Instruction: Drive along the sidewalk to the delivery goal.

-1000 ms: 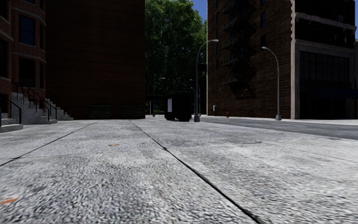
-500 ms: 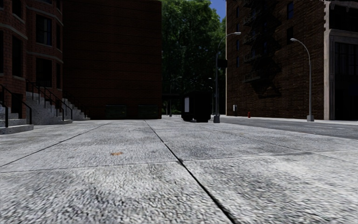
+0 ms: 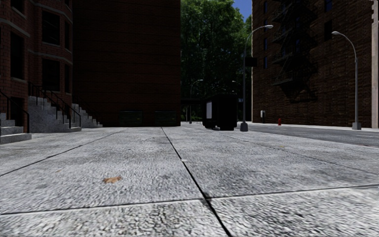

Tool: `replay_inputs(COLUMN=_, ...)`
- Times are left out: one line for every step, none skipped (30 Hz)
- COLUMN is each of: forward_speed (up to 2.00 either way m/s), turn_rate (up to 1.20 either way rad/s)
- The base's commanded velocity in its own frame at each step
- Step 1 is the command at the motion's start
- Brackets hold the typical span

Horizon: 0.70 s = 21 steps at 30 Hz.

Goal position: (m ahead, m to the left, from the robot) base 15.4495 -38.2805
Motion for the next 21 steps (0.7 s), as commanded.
replay_inputs(forward_speed=2.0, turn_rate=0.0)
replay_inputs(forward_speed=2.0, turn_rate=0.0)
replay_inputs(forward_speed=2.0, turn_rate=0.0)
replay_inputs(forward_speed=2.0, turn_rate=0.0)
replay_inputs(forward_speed=2.0, turn_rate=0.0)
replay_inputs(forward_speed=2.0, turn_rate=0.0)
replay_inputs(forward_speed=2.0, turn_rate=0.0)
replay_inputs(forward_speed=2.0, turn_rate=0.0)
replay_inputs(forward_speed=2.0, turn_rate=0.0)
replay_inputs(forward_speed=2.0, turn_rate=0.0)
replay_inputs(forward_speed=2.0, turn_rate=0.0)
replay_inputs(forward_speed=2.0, turn_rate=0.0)
replay_inputs(forward_speed=2.0, turn_rate=0.0)
replay_inputs(forward_speed=2.0, turn_rate=0.0)
replay_inputs(forward_speed=2.0, turn_rate=0.0)
replay_inputs(forward_speed=2.0, turn_rate=0.0)
replay_inputs(forward_speed=2.0, turn_rate=0.0)
replay_inputs(forward_speed=2.0, turn_rate=0.0)
replay_inputs(forward_speed=2.0, turn_rate=0.0)
replay_inputs(forward_speed=2.0, turn_rate=0.0)
replay_inputs(forward_speed=2.0, turn_rate=0.0)
